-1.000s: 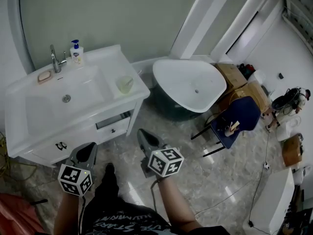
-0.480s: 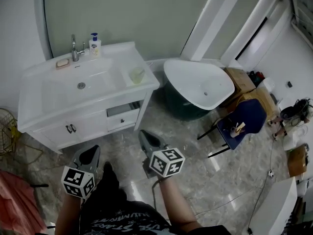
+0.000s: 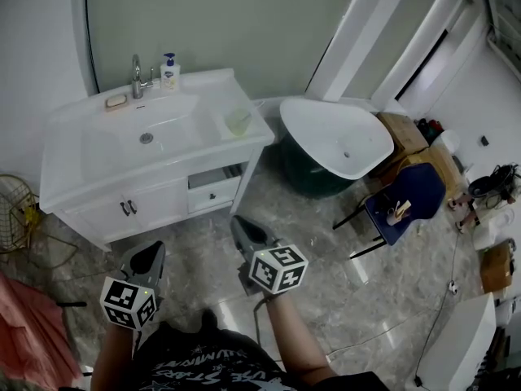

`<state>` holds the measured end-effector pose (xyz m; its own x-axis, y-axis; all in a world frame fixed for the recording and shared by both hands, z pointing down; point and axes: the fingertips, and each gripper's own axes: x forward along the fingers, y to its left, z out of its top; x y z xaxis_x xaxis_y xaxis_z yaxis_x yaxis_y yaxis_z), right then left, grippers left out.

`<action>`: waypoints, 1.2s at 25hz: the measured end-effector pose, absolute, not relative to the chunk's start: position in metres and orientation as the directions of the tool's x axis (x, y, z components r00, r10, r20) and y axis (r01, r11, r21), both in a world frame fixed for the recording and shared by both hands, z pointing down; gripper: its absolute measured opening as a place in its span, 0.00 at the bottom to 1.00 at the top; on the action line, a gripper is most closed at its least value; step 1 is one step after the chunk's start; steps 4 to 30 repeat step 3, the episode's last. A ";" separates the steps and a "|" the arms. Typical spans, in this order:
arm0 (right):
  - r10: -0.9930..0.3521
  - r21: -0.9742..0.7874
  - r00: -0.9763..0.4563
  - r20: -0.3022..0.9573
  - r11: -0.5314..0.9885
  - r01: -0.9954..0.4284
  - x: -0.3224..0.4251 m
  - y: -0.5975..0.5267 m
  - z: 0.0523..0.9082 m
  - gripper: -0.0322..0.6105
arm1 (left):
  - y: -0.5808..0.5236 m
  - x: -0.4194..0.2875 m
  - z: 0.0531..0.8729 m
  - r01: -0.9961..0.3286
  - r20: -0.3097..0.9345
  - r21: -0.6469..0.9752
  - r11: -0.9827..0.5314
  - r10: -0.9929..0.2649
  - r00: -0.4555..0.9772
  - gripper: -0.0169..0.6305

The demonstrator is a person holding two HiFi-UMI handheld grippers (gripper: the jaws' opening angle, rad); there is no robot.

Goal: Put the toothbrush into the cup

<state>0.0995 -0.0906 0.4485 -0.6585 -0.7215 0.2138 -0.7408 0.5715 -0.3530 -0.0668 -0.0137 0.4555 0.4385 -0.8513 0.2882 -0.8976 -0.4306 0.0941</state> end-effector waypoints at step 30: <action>-0.725 -0.350 -0.654 0.215 0.568 -0.745 0.084 -0.086 0.444 0.06 | -0.009 -0.083 0.454 -0.895 0.294 0.100 -0.435 -0.846 0.444 0.04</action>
